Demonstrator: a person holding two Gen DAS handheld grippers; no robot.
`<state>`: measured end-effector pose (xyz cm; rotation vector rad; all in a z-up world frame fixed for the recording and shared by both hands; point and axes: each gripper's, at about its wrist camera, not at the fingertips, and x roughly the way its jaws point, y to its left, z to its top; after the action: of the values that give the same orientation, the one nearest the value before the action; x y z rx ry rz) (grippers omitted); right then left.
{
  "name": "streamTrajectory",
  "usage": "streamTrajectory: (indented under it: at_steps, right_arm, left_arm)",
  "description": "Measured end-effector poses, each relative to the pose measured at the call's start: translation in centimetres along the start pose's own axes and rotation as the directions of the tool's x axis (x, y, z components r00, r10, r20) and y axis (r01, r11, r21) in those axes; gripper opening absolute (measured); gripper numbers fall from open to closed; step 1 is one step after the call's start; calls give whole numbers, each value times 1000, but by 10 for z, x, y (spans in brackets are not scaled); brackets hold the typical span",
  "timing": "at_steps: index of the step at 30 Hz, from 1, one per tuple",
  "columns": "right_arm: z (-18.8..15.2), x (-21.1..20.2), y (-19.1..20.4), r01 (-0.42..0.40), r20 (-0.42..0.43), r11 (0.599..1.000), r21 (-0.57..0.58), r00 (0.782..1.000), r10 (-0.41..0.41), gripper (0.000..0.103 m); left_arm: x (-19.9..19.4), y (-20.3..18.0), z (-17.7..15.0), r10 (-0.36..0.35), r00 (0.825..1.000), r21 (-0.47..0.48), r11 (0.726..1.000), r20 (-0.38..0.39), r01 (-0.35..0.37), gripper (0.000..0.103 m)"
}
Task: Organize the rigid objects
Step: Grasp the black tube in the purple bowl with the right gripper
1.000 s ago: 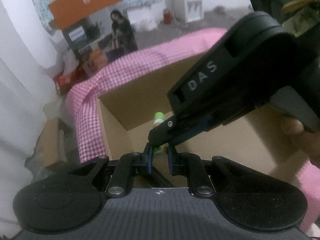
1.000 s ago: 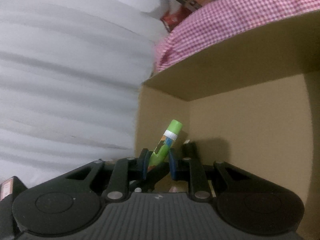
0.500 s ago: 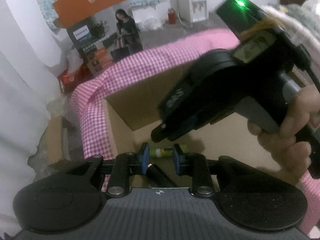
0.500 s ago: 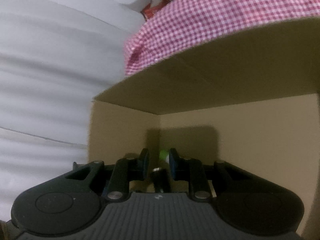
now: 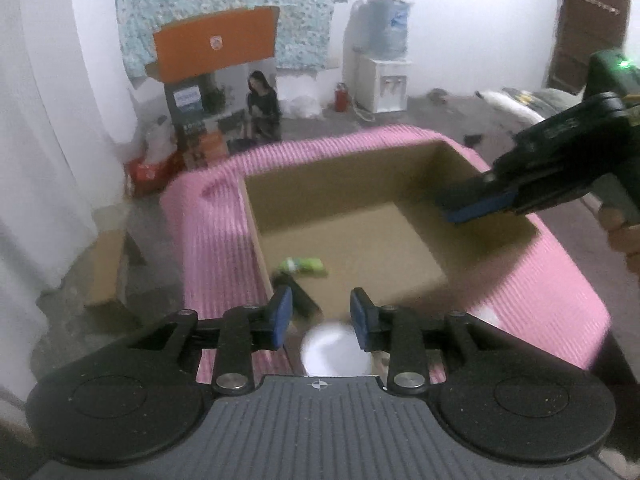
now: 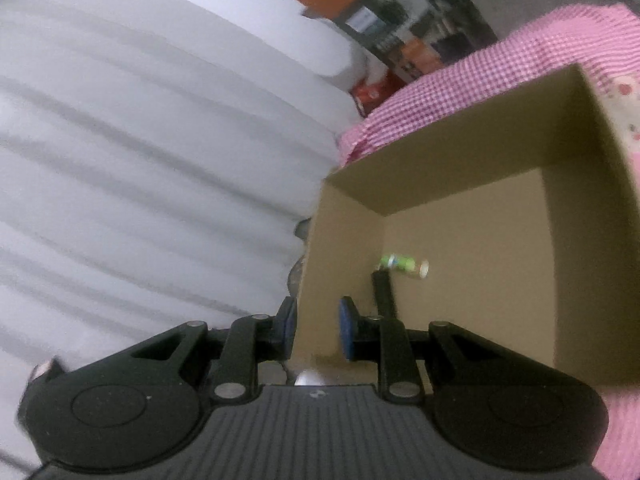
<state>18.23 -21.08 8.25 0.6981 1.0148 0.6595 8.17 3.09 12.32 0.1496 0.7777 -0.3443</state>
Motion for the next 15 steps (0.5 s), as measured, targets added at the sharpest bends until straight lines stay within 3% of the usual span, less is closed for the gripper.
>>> streamTrajectory:
  at_steps: [4, 6, 7, 12, 15]
  right_arm:
    - [-50, -6, 2, -5, -77, 1000, 10, 997, 6, 30]
    - [-71, 6, -4, 1, -123, 999, 34, 992, 3, 45]
    - [-81, 15, -7, 5, -149, 999, 49, 989, 2, 47]
    - [-112, 60, -27, 57, -267, 989, 137, 964, -18, 48]
    - [-121, 77, -32, 110, -315, 984, 141, 947, -61, 48]
  left_arm:
    - [-3, -15, -43, -48, 998, 2, 999, -48, 48, 32]
    - [6, -22, -61, -68, 994, 4, 998, -83, 68, 32]
    - [10, -25, -72, -77, 992, 2, 997, -102, 78, 32]
    - [39, -44, -102, -110, 977, -8, 994, -182, 111, 29]
    - [51, -52, -109, -85, 976, 20, 996, -200, 90, 27]
